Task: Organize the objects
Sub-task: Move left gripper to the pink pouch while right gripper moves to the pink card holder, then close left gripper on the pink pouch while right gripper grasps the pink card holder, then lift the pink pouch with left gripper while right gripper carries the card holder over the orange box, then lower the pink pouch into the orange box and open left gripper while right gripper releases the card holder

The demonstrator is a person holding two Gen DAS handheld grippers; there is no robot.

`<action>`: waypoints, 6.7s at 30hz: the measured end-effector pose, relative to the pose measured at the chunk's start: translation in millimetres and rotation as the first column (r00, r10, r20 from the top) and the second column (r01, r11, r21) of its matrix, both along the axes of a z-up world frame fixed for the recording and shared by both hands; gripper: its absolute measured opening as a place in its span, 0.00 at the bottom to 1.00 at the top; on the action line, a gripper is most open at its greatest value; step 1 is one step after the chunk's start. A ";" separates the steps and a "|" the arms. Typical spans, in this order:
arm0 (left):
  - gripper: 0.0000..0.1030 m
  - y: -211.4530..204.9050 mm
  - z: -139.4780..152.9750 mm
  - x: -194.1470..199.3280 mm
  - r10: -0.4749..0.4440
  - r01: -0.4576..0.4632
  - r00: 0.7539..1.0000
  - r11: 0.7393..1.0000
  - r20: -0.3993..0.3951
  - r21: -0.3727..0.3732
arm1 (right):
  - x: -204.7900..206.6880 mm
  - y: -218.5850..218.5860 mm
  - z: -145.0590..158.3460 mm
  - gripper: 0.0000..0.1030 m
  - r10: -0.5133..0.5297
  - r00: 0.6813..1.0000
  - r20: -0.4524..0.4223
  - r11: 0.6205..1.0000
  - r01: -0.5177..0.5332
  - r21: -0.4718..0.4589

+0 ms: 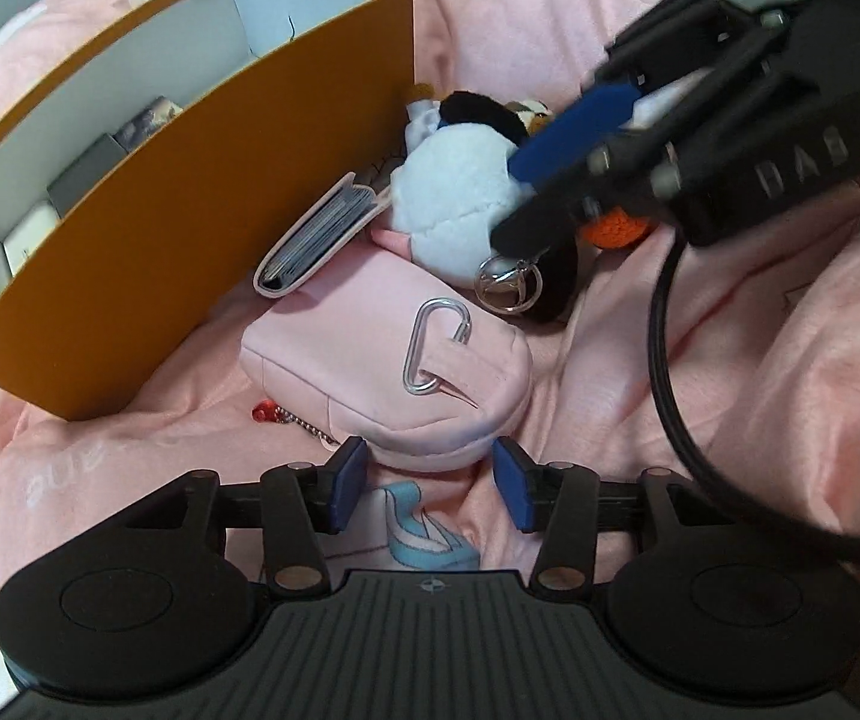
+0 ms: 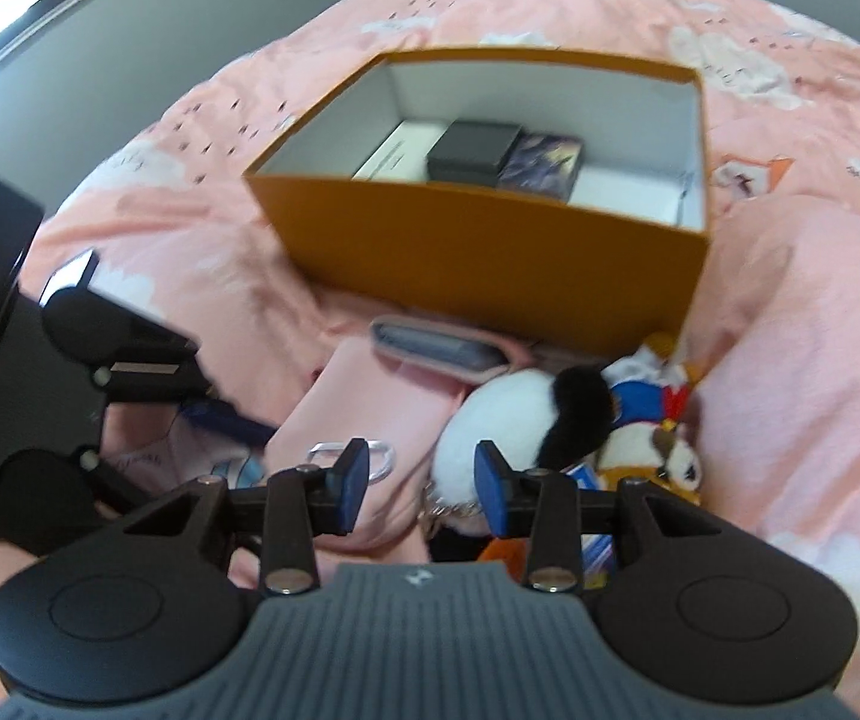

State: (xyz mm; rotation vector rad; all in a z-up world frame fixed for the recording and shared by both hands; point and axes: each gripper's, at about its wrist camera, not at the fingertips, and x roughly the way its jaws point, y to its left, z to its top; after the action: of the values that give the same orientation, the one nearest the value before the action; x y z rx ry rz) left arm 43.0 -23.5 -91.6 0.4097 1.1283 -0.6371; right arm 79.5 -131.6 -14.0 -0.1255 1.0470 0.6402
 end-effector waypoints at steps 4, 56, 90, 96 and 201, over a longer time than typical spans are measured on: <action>0.44 2.1 7.6 -4.9 0.029 -0.029 0.995 1.000 0.094 -0.005 | -7.0 8.7 -5.7 0.40 0.059 0.998 -0.024 0.998 -0.059 -0.022; 0.25 56.8 22.7 43.8 0.486 -0.454 0.858 0.869 0.165 -0.196 | 89.7 32.0 -32.6 0.32 0.185 0.980 0.073 0.962 -0.166 -0.216; 0.25 89.4 24.6 42.4 0.613 -0.556 0.785 0.758 0.084 -0.340 | 72.6 21.5 8.3 0.22 0.163 0.968 0.190 0.986 -0.156 -0.053; 0.24 97.1 64.4 42.9 0.593 -0.524 0.802 0.756 0.071 -0.394 | 70.7 6.2 45.3 0.17 0.105 0.980 0.169 0.991 -0.117 0.062; 0.31 114.8 2.7 202.8 0.551 -0.573 0.815 0.812 -0.179 -0.113 | 204.1 39.6 -65.0 0.16 -0.177 0.885 -0.431 0.942 0.278 0.185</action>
State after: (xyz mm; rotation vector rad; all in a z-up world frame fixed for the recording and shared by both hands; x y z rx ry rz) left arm 245.8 91.3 -88.9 -0.1238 1.2447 -0.2241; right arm 283.6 -92.0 -78.9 0.3602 1.3531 0.5844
